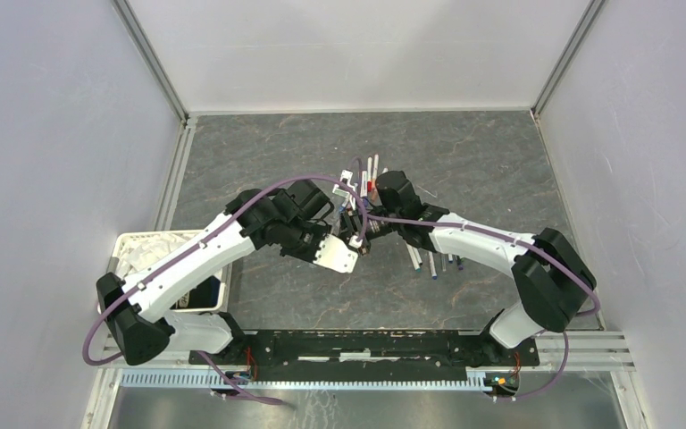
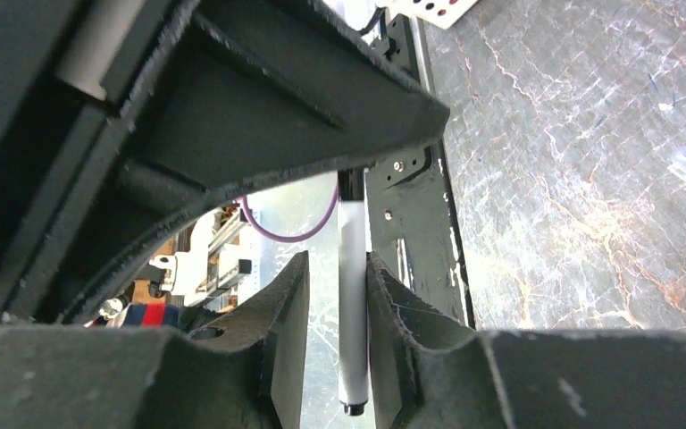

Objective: Open the pen caps
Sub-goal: Open the pen cap from the pen.

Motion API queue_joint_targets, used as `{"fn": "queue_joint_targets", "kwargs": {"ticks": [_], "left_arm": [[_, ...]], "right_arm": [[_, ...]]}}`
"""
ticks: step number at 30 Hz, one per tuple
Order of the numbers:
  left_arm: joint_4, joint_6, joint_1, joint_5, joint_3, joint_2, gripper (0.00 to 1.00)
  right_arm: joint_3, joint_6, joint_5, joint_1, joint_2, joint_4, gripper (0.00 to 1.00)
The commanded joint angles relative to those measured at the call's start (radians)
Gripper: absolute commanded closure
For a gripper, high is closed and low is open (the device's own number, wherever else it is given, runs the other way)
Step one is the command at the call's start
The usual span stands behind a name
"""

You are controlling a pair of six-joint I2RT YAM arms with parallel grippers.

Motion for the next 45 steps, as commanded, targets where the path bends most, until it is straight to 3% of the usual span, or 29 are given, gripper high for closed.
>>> {"fn": "queue_joint_targets", "kwargs": {"ticks": [1,9,13,16,21,25,29,33,35,39,45], "left_arm": [[0.020,0.051,0.015,0.004,0.030,0.007,0.98],[0.018,0.051,0.015,0.029,0.025,-0.001,0.98],[0.015,0.060,0.015,0.041,0.025,-0.004,0.98],[0.016,0.061,0.015,0.038,0.026,-0.001,0.98],[0.058,0.093,0.030,-0.068,-0.045,-0.012,0.98],[0.093,0.162,0.119,-0.176,-0.080,0.006,0.98],[0.116,0.249,0.284,-0.188,-0.065,0.049,0.98],[0.163,0.214,0.333,-0.158,-0.068,0.090,0.98],[0.191,0.143,0.333,-0.080,-0.071,0.113,0.98],[0.308,-0.053,0.332,0.040,-0.097,0.185,0.96],[0.475,-0.241,0.322,0.082,-0.103,0.334,0.93]], "right_arm": [[-0.010,-0.004,-0.018,0.010,-0.034,0.027,0.67],[0.047,0.071,0.000,0.022,0.026,0.110,0.69],[0.066,0.078,-0.005,0.034,0.054,0.119,0.81],[0.060,0.068,-0.007,0.035,0.055,0.108,0.98],[0.013,-0.063,0.019,0.003,0.009,-0.078,1.00],[-0.128,-0.128,0.034,-0.063,-0.072,-0.163,1.00],[-0.227,-0.213,0.063,-0.096,-0.146,-0.313,1.00],[-0.243,-0.285,0.101,-0.129,-0.212,-0.447,1.00],[-0.223,-0.317,0.156,-0.159,-0.243,-0.508,1.00],[-0.136,-0.388,0.448,-0.218,-0.276,-0.640,1.00],[-0.170,-0.328,0.758,-0.254,-0.353,-0.556,1.00]]}}
